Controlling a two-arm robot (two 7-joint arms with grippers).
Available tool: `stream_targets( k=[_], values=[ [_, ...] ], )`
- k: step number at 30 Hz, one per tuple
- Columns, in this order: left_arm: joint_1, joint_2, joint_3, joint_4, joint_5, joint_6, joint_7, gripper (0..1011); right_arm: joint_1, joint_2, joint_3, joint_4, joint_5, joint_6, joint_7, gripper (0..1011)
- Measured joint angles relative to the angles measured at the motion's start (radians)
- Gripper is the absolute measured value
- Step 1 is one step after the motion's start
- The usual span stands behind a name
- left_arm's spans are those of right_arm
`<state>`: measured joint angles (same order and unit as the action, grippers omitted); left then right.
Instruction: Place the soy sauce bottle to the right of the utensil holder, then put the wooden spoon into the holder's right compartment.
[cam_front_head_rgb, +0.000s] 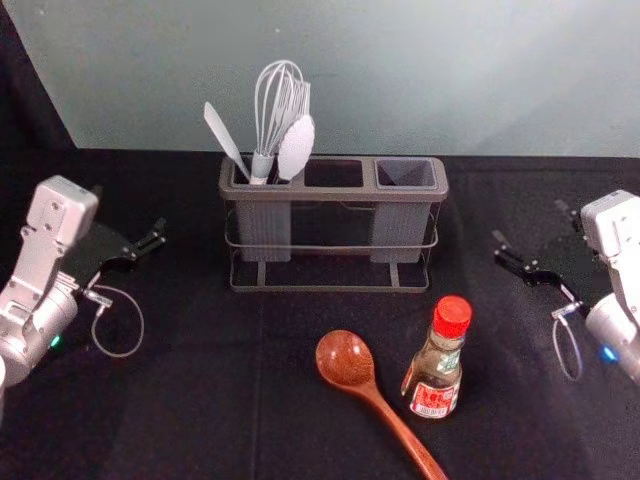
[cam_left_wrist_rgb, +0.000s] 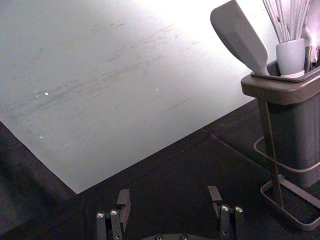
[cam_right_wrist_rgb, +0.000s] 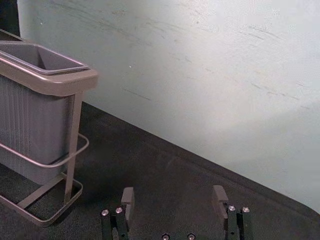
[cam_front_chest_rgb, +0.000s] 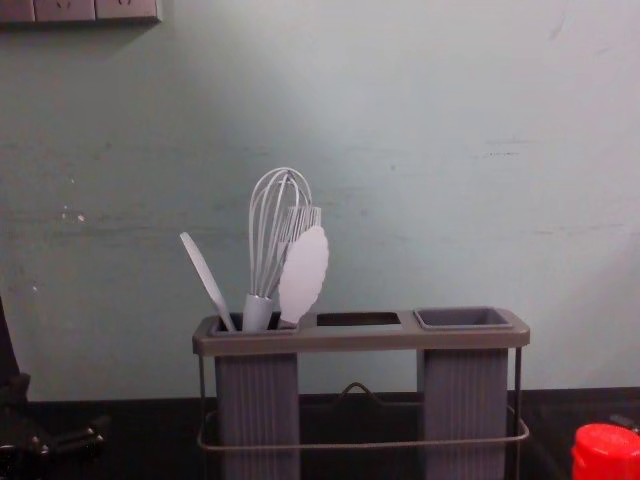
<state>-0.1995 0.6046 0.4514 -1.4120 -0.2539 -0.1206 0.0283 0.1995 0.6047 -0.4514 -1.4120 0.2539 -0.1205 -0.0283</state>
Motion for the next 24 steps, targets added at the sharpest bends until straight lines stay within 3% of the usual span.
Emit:
stream_targets(
  k=[24],
  values=[
    [0.0,0.0,0.0,0.0,0.0,0.0,0.0,1011,0.0,0.0,0.0,0.0,0.0,0.0,0.0,1004]
  ],
)
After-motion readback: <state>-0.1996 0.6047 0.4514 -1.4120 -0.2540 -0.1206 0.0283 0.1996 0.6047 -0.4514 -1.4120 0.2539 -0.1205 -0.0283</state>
